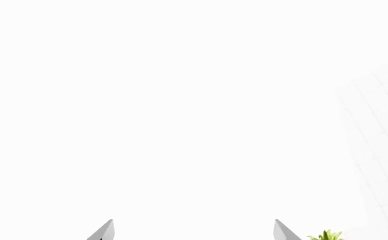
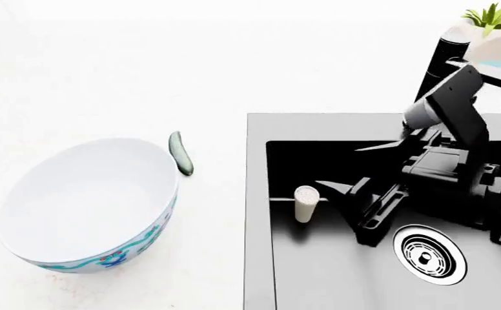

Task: Pick the cup and bowl from the sink and place them on the counter for drying.

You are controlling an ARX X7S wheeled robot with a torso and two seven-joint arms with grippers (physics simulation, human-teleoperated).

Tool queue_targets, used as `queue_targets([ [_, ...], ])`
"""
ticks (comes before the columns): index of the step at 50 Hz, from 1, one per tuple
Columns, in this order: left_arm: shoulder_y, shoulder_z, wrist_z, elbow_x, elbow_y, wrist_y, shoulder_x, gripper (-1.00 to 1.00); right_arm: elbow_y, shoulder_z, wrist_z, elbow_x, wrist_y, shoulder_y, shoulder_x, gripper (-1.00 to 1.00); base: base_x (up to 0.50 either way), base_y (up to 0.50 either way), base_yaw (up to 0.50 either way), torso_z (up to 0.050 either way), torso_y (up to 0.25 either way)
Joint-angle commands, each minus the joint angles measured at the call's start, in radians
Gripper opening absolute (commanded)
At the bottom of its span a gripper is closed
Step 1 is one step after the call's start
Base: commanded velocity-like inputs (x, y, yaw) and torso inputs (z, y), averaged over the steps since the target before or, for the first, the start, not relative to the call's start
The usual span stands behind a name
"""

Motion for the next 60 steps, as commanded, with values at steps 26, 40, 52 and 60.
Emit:
queue_targets([
  [26,0.01,-0.018,0.006,-0.004,0.0,-0.007,-0.001,1.0,0.114,-0.095,0.153,-0.083,-0.012,-0.117,-0.129,1.0,0.0,0.0,0.0,0.0,0.0],
  [40,0.02,-0.028,0.009,-0.001,0.003,-0.012,0.003,1.0,0.189,-0.119,0.218,-0.149,-0.061,-0.165,-0.203,1.0,0.0,0.0,0.0,0.0,0.0],
  [52,0.023,-0.033,0.002,-0.009,0.007,-0.012,0.001,1.0,0.262,-0.122,0.29,-0.246,-0.145,-0.21,-0.239,1.0,0.0,0.0,0.0,0.0,0.0],
  [60,0.02,-0.03,0.004,-0.008,0.005,-0.012,0.0,1.0,0.282,-0.124,0.298,-0.273,-0.178,-0.235,-0.254,1.0,0.0,0.0,0.0,0.0,0.0],
])
